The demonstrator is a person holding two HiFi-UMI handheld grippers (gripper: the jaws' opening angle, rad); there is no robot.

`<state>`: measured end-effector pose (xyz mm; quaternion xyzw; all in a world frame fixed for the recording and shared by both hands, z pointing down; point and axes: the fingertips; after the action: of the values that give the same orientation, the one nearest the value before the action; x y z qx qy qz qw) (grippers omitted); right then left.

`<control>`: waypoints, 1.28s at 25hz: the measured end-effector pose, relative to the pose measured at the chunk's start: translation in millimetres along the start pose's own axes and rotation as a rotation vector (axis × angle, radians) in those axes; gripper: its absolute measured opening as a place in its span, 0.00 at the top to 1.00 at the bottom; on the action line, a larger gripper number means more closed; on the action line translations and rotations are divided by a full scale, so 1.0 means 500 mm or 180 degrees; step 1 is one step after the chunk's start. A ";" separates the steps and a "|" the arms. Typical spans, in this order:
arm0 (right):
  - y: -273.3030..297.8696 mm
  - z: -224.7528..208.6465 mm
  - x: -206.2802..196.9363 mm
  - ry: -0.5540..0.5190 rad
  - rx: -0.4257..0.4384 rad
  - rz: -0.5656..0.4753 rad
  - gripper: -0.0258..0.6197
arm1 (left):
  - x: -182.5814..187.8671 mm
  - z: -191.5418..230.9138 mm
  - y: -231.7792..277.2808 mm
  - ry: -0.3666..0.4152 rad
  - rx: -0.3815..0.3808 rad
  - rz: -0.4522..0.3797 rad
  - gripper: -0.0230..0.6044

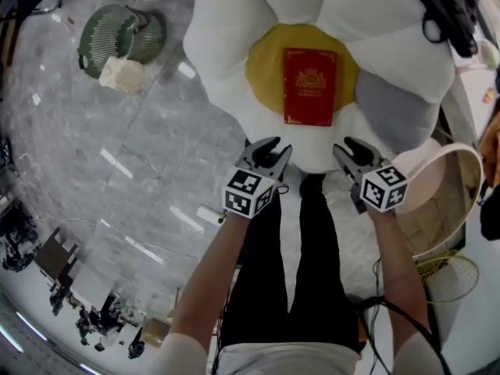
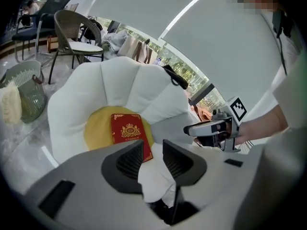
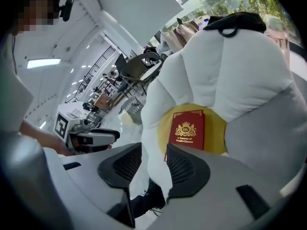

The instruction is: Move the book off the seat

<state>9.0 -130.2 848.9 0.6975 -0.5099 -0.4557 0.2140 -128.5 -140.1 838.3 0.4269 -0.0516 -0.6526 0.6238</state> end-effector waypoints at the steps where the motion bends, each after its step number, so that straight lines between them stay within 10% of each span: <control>1: 0.016 -0.006 -0.010 0.0010 -0.0003 0.0025 0.68 | -0.013 0.012 0.012 -0.0014 -0.0003 0.0029 0.77; 32: 0.332 -0.244 -0.213 0.0065 -0.0487 0.0558 0.52 | -0.233 0.275 0.311 -0.0427 0.0195 0.0635 0.58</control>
<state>20.7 -118.6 1080.4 0.6365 -0.5304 -0.4657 0.3109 -110.7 -138.0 1075.9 0.3939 -0.1553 -0.6125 0.6675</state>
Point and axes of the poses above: the fingertips, and each gripper's own axes: y forward along the fingers, z to its left, x out of its top, and after that the axes turned 7 degrees about -x, right-handed
